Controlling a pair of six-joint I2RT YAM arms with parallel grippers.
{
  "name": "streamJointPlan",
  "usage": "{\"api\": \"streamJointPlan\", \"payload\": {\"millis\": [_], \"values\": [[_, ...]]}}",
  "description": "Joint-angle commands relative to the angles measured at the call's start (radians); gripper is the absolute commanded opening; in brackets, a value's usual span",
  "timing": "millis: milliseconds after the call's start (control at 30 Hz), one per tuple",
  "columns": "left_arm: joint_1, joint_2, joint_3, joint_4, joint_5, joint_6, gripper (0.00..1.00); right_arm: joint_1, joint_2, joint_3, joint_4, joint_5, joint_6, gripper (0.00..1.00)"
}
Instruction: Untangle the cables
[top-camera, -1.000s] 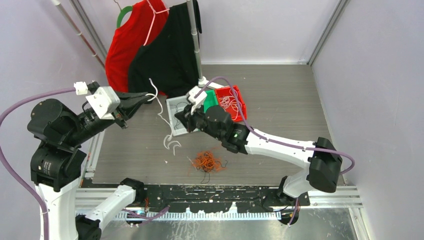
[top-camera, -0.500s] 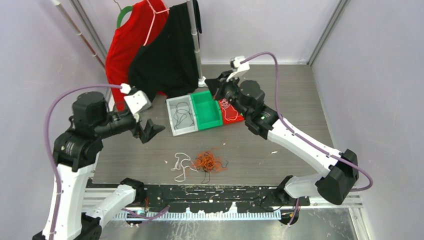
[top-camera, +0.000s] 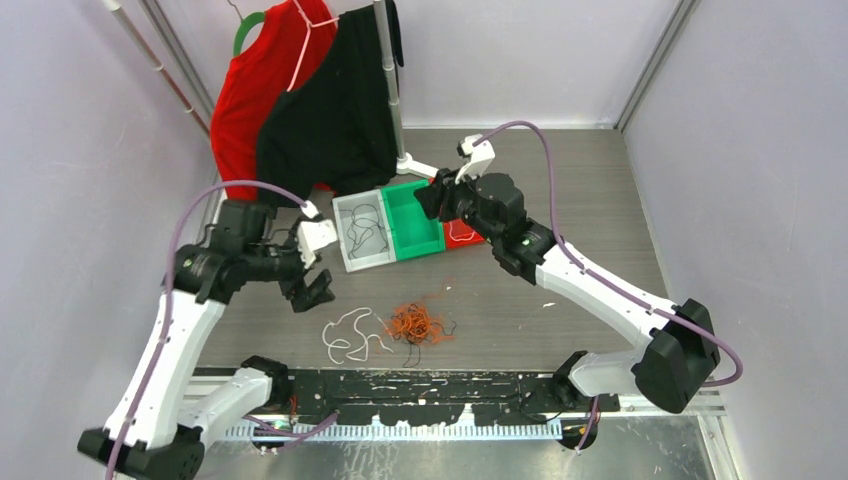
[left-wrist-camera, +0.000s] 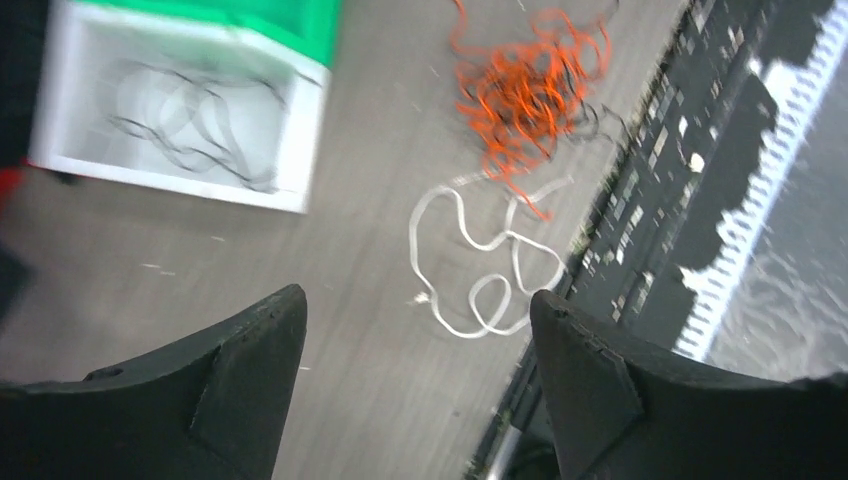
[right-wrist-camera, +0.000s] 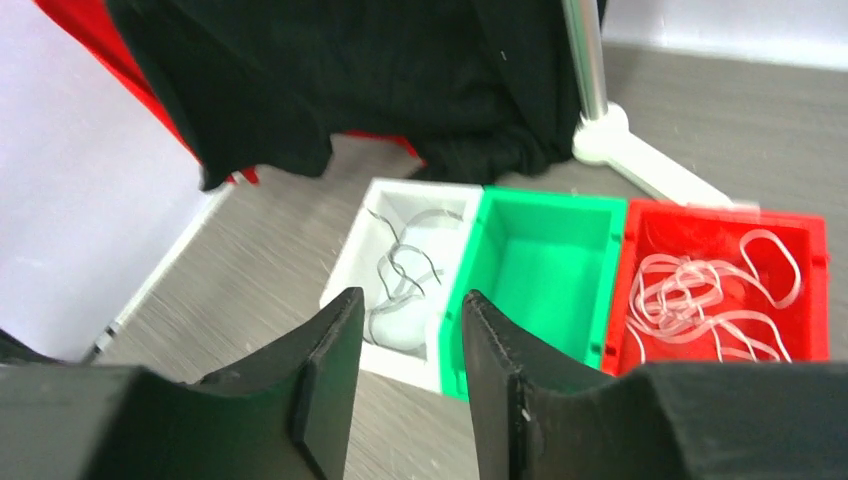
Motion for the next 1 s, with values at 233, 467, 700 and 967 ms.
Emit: {"api": "streamJointPlan", "payload": {"millis": [233, 467, 700, 967], "values": [[-0.177, 0.222, -0.222, 0.068, -0.077, -0.008, 0.82, -0.001, -0.080, -0.055, 0.000, 0.092, -0.089, 0.58], [-0.325, 0.321, -0.341, 0.301, -0.233, -0.148, 0.78, -0.001, -0.109, -0.084, 0.007, 0.115, -0.094, 0.57], [-0.332, 0.424, -0.416, 0.442, -0.395, -0.137, 0.65, -0.001, -0.136, -0.088, 0.009, 0.091, -0.088, 0.50], [-0.331, 0.485, -0.411, 0.491, -0.364, -0.157, 0.18, -0.001, -0.146, -0.095, 0.006, 0.049, -0.062, 0.43]]}}
